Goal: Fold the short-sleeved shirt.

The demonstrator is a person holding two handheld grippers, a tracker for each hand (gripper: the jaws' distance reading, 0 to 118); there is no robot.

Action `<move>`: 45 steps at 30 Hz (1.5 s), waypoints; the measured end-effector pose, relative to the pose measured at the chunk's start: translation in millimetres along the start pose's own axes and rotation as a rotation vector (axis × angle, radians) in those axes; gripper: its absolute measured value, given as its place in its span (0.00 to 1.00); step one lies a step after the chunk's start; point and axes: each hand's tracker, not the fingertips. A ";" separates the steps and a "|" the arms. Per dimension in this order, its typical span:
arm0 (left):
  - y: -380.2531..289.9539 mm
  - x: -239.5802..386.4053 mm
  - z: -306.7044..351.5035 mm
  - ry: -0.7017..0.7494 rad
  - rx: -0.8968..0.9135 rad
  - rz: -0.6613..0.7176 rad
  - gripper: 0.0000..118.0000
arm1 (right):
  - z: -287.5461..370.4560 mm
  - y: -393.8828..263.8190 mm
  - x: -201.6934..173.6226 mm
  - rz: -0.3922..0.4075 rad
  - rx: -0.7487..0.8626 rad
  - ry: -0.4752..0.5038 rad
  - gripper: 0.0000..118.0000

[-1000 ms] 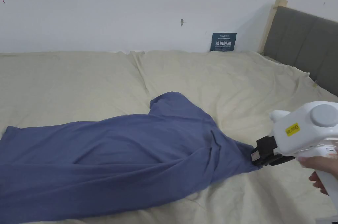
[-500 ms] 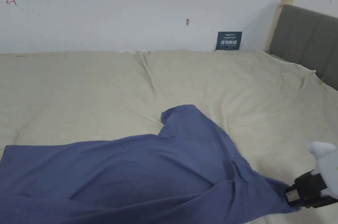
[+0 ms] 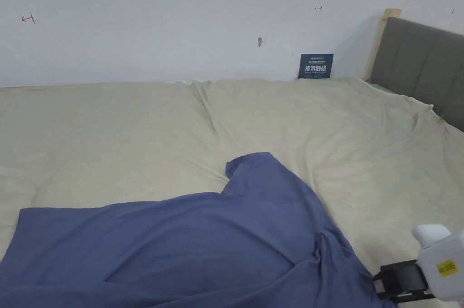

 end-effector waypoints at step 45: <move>263.2 -16.3 -176.2 -0.104 -0.060 0.102 0.97 | 5.8 34.4 -129.3 0.071 0.361 0.358 0.00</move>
